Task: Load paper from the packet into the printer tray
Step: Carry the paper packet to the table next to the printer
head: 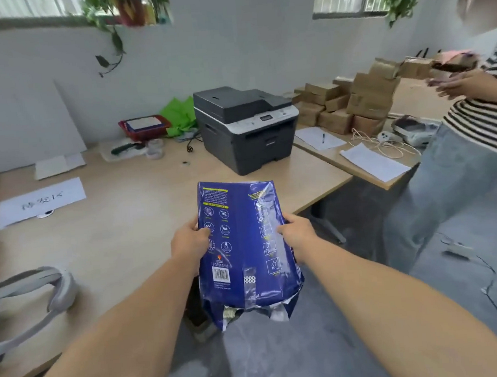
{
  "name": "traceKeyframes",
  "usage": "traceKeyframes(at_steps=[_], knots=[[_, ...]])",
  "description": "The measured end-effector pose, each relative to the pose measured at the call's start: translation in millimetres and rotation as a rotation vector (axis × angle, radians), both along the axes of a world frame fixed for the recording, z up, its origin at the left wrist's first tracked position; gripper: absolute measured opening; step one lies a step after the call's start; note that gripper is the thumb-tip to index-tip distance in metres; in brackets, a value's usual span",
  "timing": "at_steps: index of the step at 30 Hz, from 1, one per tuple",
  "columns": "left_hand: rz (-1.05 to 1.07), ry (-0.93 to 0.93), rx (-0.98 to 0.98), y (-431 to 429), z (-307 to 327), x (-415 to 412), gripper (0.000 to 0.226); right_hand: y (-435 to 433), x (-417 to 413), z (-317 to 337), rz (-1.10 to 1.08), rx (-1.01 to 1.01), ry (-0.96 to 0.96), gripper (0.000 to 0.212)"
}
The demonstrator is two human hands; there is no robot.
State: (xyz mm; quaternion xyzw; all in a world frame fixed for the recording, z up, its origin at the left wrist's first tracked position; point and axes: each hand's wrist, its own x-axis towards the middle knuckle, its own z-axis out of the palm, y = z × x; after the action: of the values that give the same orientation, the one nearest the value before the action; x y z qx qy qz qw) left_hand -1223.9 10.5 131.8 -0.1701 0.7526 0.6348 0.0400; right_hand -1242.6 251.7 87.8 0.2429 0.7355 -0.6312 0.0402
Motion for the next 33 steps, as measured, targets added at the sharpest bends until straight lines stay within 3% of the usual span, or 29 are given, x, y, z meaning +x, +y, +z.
traceKeyframes(at_steps=[4,8,12,15,23,33], knots=[[0.048,-0.01,0.028,1.9,3.6,-35.5,0.029,-10.2,-33.4,15.2,0.052,-0.018,-0.02,0.038],[0.101,-0.024,0.053,-0.7,-5.2,-77.8,0.03,-18.4,-86.0,13.7,0.094,-0.085,-0.049,0.045],[0.145,-0.036,0.03,-14.6,-29.3,-136.9,0.028,-33.4,-161.3,-9.2,0.132,-0.016,-0.075,0.047],[0.171,-0.05,0.011,-31.2,-53.4,-192.8,0.041,-48.1,-228.9,-35.3,0.175,0.027,-0.08,0.048],[0.273,-0.126,-0.003,-58.1,-65.8,-301.8,0.056,-92.6,-347.4,-30.4,0.266,0.061,-0.153,0.041],[0.387,-0.253,-0.033,-90.3,-104.1,-372.8,0.035,-135.7,-442.6,-59.9,0.474,0.095,-0.236,0.025]])
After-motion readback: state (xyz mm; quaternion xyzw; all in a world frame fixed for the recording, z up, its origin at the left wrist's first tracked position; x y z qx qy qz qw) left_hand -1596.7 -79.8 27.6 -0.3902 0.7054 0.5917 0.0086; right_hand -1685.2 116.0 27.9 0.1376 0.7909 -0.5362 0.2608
